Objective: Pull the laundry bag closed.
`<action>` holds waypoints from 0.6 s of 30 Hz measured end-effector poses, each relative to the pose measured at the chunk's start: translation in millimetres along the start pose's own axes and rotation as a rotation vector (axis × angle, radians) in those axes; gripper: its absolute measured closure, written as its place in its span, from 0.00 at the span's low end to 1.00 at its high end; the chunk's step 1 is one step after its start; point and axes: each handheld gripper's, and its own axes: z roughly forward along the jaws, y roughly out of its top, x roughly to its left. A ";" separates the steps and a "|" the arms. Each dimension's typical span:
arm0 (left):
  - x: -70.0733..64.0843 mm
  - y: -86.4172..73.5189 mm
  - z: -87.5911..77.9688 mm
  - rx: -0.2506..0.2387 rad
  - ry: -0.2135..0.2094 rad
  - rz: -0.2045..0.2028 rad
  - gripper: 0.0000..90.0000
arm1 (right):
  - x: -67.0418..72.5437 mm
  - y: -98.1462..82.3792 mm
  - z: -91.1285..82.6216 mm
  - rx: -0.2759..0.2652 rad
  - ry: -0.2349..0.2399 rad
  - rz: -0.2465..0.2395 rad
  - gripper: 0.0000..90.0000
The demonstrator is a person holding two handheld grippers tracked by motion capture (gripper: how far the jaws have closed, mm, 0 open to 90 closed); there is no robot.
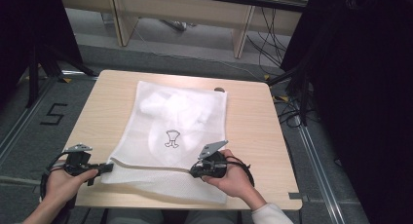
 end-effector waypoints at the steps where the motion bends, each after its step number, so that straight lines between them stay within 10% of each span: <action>1: 0.2 -0.1 0.2 -0.002 0.000 -0.002 0.95 | 0.0 -0.8 0.2 -0.004 -0.001 0.005 0.92; 18: 1.5 0.0 -0.5 0.011 0.006 0.009 0.95 | -3.2 -6.7 -4.6 0.005 -0.003 0.009 0.92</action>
